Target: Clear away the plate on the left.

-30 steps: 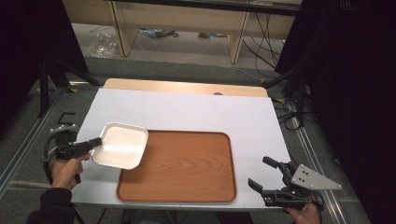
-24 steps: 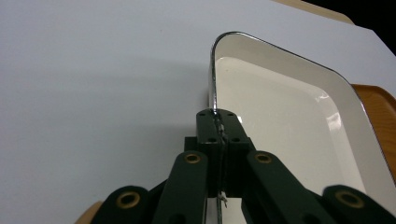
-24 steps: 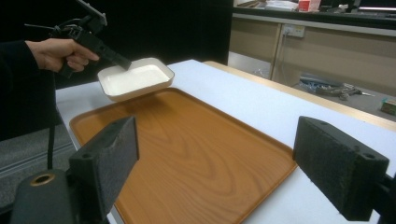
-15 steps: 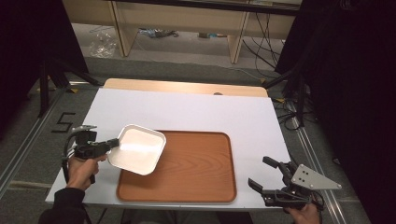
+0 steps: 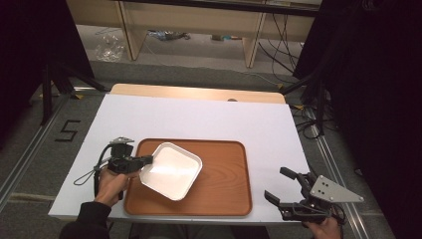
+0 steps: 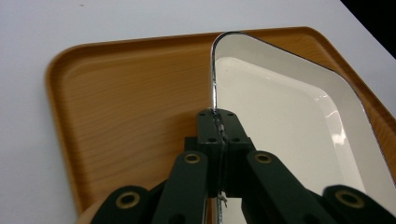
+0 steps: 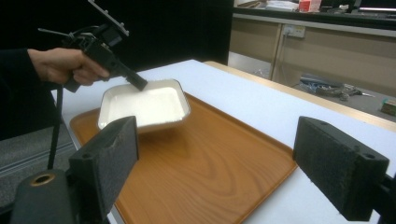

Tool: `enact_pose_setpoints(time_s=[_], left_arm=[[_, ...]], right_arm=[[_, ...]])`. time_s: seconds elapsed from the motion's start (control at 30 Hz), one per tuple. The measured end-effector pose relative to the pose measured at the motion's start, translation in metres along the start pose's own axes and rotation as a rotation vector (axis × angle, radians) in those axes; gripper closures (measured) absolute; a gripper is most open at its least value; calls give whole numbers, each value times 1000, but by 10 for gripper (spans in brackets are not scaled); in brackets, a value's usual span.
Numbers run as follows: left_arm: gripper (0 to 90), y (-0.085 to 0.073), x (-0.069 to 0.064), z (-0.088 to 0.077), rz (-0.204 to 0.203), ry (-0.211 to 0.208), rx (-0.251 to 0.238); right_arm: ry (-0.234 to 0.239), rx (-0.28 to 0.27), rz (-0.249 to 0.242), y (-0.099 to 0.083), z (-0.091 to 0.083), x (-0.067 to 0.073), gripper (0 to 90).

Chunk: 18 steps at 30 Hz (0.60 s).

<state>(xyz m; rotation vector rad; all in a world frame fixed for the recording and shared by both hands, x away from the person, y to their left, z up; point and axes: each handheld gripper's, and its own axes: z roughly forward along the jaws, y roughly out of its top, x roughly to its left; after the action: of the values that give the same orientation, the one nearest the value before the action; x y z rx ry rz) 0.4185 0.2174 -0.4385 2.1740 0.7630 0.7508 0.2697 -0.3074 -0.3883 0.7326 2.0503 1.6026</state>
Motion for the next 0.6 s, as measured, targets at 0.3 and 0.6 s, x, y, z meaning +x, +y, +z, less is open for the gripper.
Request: enact_pose_setpoints(time_s=[0.3, 0.6], left_arm=[[884, 8, -22, 19, -11, -65, 44], [882, 11, -34, 30, -3, -85, 97]], right_arm=[[-1, 6, -3, 0, 0, 0, 154], [1, 9, -4, 0, 1, 0, 154]])
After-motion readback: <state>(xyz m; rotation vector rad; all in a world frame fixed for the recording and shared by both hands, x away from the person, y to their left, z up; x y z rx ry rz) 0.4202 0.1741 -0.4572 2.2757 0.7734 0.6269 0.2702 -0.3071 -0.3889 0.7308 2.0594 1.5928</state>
